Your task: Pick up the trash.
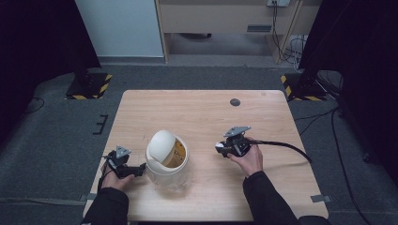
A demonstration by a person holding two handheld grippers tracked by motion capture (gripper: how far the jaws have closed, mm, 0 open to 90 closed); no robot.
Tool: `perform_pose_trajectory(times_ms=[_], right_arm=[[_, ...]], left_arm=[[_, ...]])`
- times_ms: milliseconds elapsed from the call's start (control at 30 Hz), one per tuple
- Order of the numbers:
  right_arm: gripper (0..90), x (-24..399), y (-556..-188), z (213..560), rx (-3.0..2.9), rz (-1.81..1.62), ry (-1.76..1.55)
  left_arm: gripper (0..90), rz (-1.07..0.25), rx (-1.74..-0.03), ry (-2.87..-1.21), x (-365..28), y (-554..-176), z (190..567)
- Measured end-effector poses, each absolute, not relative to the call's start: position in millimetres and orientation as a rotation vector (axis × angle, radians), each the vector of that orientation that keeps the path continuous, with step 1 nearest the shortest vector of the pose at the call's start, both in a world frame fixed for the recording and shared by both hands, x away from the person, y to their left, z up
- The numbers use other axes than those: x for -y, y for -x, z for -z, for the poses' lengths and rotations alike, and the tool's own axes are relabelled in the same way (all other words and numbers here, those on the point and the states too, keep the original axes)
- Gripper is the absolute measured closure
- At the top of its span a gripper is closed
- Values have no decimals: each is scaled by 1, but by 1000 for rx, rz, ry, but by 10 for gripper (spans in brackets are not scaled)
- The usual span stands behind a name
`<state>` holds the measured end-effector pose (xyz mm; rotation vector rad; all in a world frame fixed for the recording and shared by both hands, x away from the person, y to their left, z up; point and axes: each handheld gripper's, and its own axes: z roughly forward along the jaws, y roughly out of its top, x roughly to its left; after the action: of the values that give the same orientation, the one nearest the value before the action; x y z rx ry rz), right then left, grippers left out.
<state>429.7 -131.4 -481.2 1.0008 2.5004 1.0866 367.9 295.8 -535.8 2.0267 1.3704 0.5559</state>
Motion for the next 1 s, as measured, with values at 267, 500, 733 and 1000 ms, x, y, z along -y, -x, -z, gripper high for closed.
perform_pose_trajectory(times_ms=[267, 500, 733, 1000], right_arm=[[658, 144, -422, 460, -2451, -1222, -996], [658, 157, -415, 443, -2413, -1327, -988], [661, 174, -413, 422, -2331, -1446, -1002], [659, 186, -407, 395, -2240, -1568, -972]], left_arm=[[0, -556, -1370, -2027, -296, -368, 536], [0, -556, -1371, -2025, -296, -368, 536], [0, -554, -1369, -2026, -296, -368, 536], [0, -555, -1368, -2028, -296, -368, 536]])
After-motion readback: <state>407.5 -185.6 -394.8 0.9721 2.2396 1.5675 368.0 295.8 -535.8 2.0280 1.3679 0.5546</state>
